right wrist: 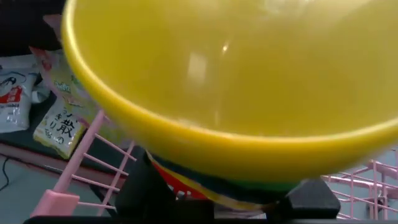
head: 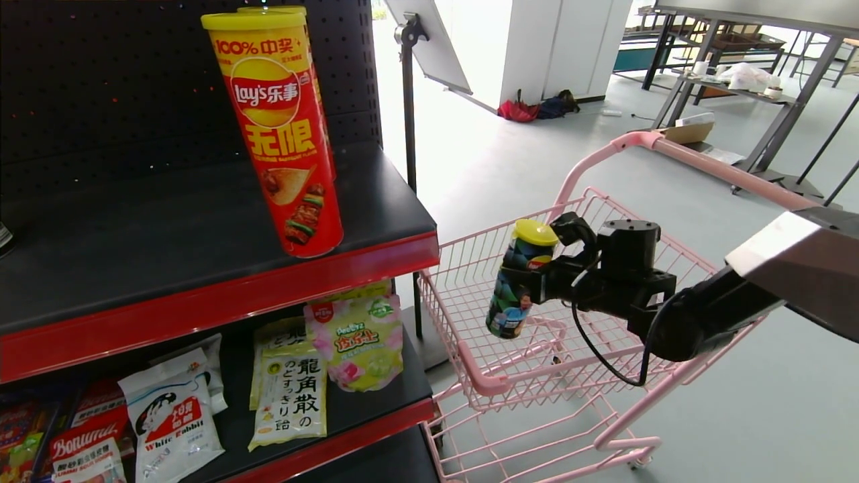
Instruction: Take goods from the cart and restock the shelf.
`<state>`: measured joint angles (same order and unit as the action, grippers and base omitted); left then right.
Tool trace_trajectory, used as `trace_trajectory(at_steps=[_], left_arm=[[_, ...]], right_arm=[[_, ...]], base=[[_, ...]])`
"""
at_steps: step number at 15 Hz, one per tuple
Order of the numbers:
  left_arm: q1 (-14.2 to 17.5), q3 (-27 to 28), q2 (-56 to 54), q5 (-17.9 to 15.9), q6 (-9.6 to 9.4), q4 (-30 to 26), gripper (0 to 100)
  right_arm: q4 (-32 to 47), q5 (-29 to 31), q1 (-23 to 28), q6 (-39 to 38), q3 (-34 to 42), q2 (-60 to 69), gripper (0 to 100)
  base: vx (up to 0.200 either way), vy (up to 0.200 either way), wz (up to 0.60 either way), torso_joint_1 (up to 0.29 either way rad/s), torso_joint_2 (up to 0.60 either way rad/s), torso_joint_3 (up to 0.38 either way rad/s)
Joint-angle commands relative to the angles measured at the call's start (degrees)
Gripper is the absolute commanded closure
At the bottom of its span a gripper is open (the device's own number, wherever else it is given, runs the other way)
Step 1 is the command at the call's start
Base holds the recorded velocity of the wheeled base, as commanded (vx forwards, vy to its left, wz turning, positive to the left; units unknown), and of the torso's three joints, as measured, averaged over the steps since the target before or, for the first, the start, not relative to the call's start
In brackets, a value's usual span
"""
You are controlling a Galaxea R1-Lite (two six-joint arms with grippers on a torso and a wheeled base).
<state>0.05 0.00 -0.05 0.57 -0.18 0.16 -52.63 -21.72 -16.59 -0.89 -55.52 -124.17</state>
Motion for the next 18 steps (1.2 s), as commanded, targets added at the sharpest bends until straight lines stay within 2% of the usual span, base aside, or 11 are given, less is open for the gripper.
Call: trace_trajectory(at_steps=[1,4,7,9,11,13,14,16,18], left_arm=[[0.04,0.00,0.05,-0.05,0.01,0.02,0],[0.04,0.00,0.05,-0.05,0.09,0.02,0],[0.04,0.00,0.05,-0.05,0.18,0.02,0],[0.04,0.00,0.05,-0.13,0.18,0.02,0],[0.04,0.00,0.05,-0.13,0.18,0.02,0],[0.04,0.00,0.05,-0.13,0.18,0.02,0],[0.04,0.00,0.05,-0.13,0.18,0.02,0],[0.04,0.00,0.05,-0.13,0.18,0.02,0],[0.04,0.00,0.05,-0.13,0.09,0.02,0]], right_arm=[[10.35,5.73,-0.28,0.10,-0.21,15.80,100],[18.44,12.76,-0.64,0.36,1.46,28.11,100],[19.67,25.50,-0.55,3.70,11.57,42.52,100],[23.89,33.59,0.07,5.90,15.53,52.37,100],[33.47,34.03,0.60,5.90,15.88,61.68,100],[50.25,34.03,1.83,5.81,15.44,72.76,100],[53.68,34.03,2.44,5.81,15.44,74.95,100],[68.36,33.50,5.78,4.93,15.88,84.71,100],[71.17,34.12,6.48,2.82,17.72,88.49,100]], base=[[0.000,0.000,0.00,0.000,0.00,0.000],[0.000,0.000,0.00,0.000,0.00,0.000],[0.000,0.000,0.00,0.000,0.00,0.000],[0.000,0.000,0.00,0.000,0.00,0.000],[0.000,0.000,0.00,0.000,0.00,0.000],[0.000,0.000,0.00,0.000,0.00,0.000],[0.000,0.000,0.00,0.000,0.00,0.000],[0.000,0.000,0.00,0.000,0.00,0.000],[0.000,0.000,0.00,0.000,0.00,0.000]])
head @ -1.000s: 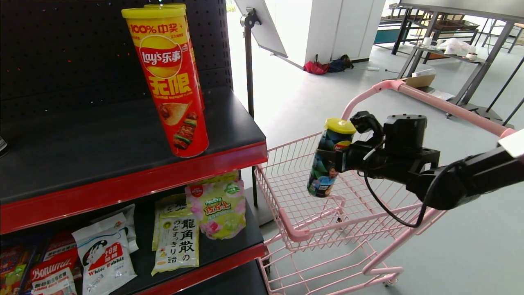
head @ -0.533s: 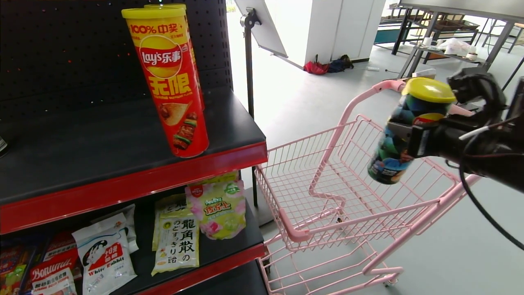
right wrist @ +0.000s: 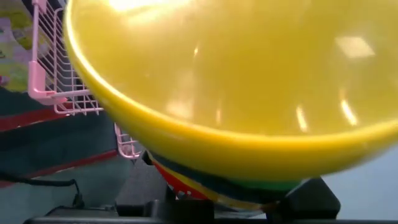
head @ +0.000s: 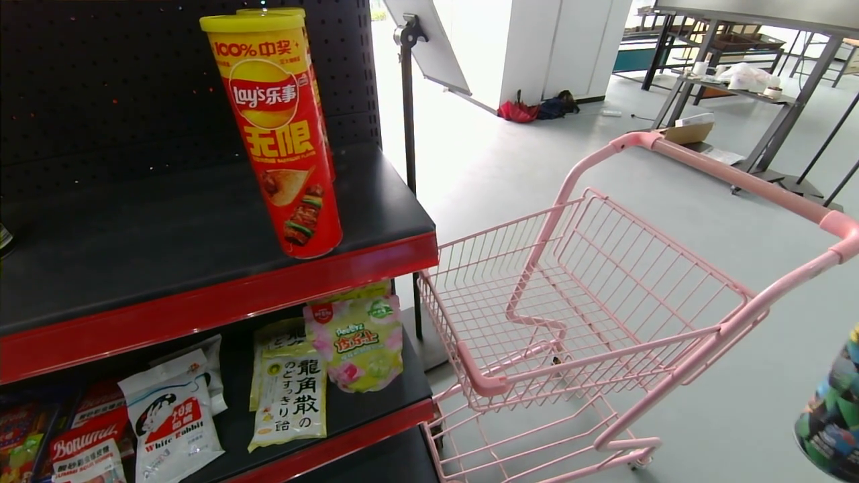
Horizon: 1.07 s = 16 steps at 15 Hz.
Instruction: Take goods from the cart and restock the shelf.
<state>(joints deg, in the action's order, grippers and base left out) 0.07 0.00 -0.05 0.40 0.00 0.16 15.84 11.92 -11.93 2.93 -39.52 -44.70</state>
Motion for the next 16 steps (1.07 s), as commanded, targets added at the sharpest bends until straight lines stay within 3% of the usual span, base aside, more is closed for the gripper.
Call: trace_trajectory(at_steps=[1,8,16], left_arm=[[0.01,0.00,0.05,0.04,0.00,0.02,0],[0.01,0.00,0.05,0.04,0.00,0.02,0],[0.01,0.00,0.05,0.04,0.00,0.02,0]], right_arm=[[2.45,0.47,2.18,-0.99,2.70,9.46,100],[2.45,-0.06,2.71,-0.73,4.19,11.22,100],[-0.10,-0.23,2.62,-0.82,4.19,6.65,100]], base=[[0.000,0.000,0.00,0.000,0.00,0.000],[0.000,0.000,0.00,0.014,-0.06,-0.035],[0.000,0.000,0.00,0.183,-0.52,-0.338]])
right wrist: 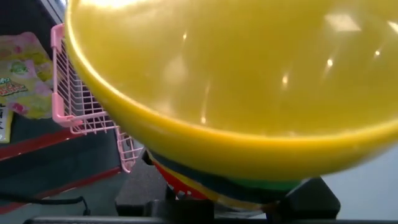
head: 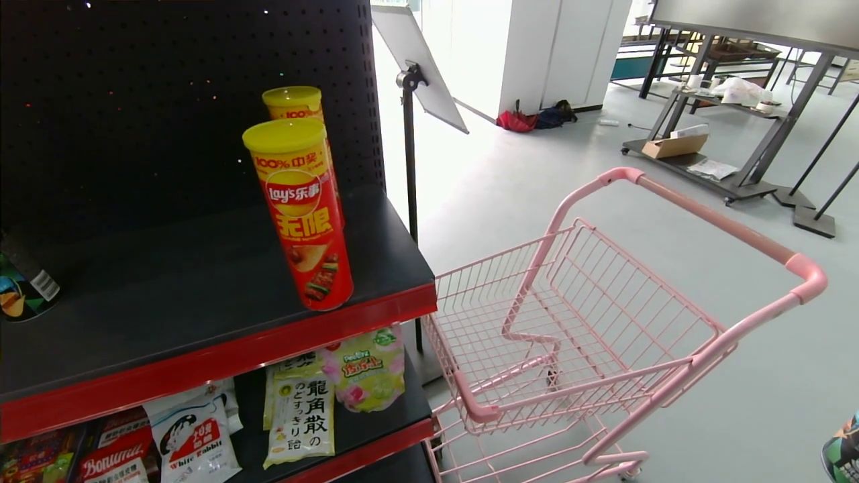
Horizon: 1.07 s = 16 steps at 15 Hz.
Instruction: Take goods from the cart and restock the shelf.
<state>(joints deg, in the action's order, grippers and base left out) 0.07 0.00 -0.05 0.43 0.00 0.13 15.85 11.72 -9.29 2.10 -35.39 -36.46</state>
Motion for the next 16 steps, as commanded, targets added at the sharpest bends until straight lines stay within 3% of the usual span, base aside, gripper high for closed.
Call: trace_trajectory(at_steps=[1,13,16], left_arm=[[0.01,0.00,0.05,0.01,0.00,0.04,0],[0.01,0.00,0.05,0.01,0.00,0.04,0],[0.01,0.00,0.05,0.01,0.00,0.04,0]], right_arm=[[-0.12,-0.03,-0.03,0.01,0.06,-2.03,100],[-2.58,-1.26,0.32,0.10,0.15,-6.34,100],[-2.66,-1.17,0.41,-0.08,0.41,-6.34,100]], base=[[0.000,0.000,0.00,0.242,-0.60,-0.359],[0.000,0.000,0.00,0.173,-0.41,-0.244],[0.000,0.000,0.60,0.030,-0.06,-0.035]])
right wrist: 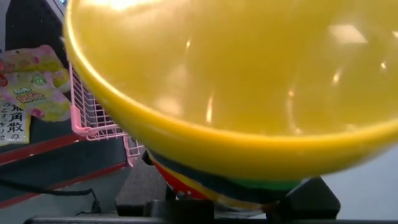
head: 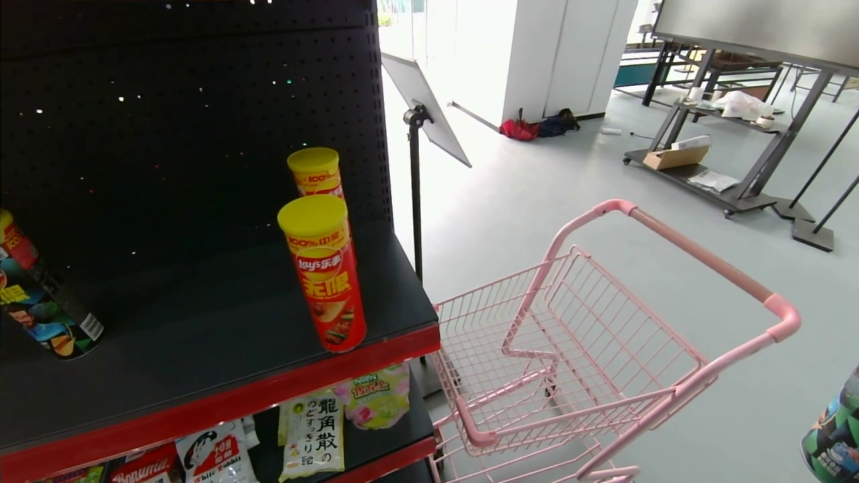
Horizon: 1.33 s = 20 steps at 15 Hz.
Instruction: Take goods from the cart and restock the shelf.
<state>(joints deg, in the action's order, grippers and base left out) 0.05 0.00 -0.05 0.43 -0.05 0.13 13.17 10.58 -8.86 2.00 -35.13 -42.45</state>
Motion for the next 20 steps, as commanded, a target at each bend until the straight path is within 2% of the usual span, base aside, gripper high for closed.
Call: trace_trajectory(at_steps=[1,7,9,12,16,20], left_arm=[[0.04,0.00,0.05,0.01,0.05,0.04,0],[-0.05,0.00,0.05,0.01,0.05,0.04,0],[0.04,0.00,0.05,0.01,0.05,0.04,0],[0.04,0.00,0.05,0.01,-0.04,0.04,0],[0.04,0.00,0.05,-0.08,-0.04,0.04,0],[-0.05,0.00,0.05,-0.08,-0.04,0.04,0]], right_arm=[[0.02,-0.03,-0.01,0.02,0.50,-0.09,100],[0.02,-0.03,0.07,-0.15,2.53,1.67,100],[-0.07,-0.03,0.07,0.02,4.37,3.25,100],[-4.29,-0.30,0.16,-2.00,9.38,10.28,100],[-7.28,-0.47,-0.19,-2.61,15.18,16.70,100],[-7.37,-0.47,-0.19,-2.53,16.24,17.66,100]], base=[[0.000,0.000,0.60,0.002,-0.02,-0.002],[0.000,0.000,0.60,0.005,0.00,0.002],[0.000,0.000,0.00,0.000,0.00,0.000],[0.000,0.000,0.00,0.000,0.00,0.000],[0.000,0.200,0.00,-0.001,0.00,-0.001],[0.000,0.200,0.00,0.005,0.00,0.001]])
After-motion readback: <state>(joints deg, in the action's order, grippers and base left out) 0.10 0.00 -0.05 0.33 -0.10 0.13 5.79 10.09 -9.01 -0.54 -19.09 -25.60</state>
